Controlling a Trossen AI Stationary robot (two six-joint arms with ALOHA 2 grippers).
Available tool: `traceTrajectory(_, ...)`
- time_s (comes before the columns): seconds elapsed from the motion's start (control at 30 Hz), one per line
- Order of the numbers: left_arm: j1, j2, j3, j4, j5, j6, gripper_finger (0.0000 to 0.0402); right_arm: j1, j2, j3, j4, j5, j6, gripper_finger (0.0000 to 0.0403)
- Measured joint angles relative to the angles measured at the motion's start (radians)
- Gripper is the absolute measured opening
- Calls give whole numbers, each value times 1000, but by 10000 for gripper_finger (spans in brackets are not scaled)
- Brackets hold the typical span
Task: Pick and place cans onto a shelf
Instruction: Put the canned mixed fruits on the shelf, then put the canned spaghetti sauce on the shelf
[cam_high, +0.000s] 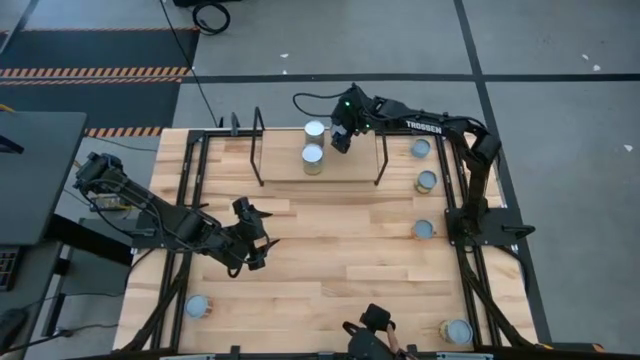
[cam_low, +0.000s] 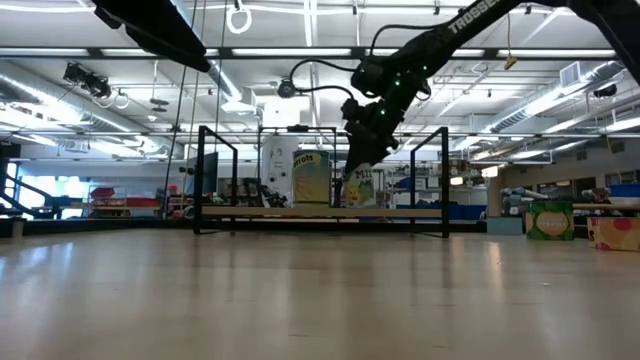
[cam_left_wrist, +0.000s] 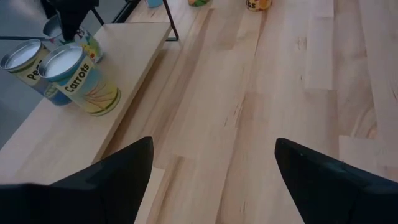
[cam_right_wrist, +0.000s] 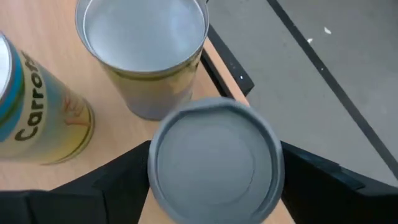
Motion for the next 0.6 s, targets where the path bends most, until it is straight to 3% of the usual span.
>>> traceTrajectory(0.27,0,0,0,-2,-3,8,341,2,1,0,-8,-1,0,364)
traceTrajectory(0.6,0,0,0,0,-3,8,341,17,-61,4,-5,33,-19,368)
